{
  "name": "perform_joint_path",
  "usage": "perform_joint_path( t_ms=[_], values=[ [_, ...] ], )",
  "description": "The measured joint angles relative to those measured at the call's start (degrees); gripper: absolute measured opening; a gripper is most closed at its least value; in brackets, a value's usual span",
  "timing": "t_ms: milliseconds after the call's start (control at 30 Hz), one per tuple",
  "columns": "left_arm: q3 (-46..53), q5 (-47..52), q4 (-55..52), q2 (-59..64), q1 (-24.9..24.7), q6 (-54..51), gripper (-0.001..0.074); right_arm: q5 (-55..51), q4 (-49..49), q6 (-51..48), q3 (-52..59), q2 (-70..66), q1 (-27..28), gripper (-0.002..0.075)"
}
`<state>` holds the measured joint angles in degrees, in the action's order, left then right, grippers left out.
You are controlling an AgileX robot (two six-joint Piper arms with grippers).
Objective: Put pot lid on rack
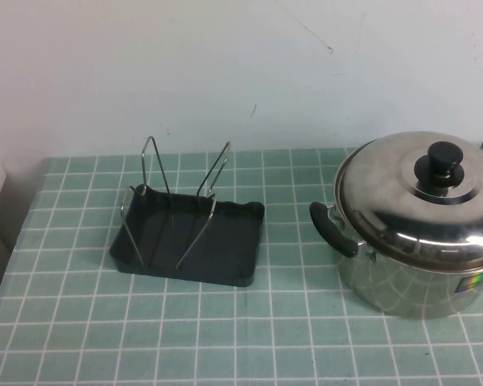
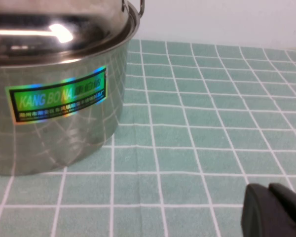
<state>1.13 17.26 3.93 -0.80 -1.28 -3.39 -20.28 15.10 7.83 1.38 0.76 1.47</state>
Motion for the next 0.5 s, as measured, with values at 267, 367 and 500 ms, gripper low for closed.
perform_joint_path(
  t_ms=[267, 367, 500],
  values=[
    [0.00, 0.00, 0.00, 0.00, 0.00, 0.00, -0.0004, 0.00, 1.51, -0.09, 0.00, 0.00, 0.00, -0.0003],
    [0.00, 0.00, 0.00, 0.00, 0.00, 0.00, -0.0004, -0.02, 2.05, -0.09, 0.00, 0.00, 0.00, -0.0003],
    [0.00, 0.00, 0.00, 0.00, 0.00, 0.00, -0.0004, -0.22, 2.72, -0.11, 0.00, 0.00, 0.00, -0.0003]
  ],
)
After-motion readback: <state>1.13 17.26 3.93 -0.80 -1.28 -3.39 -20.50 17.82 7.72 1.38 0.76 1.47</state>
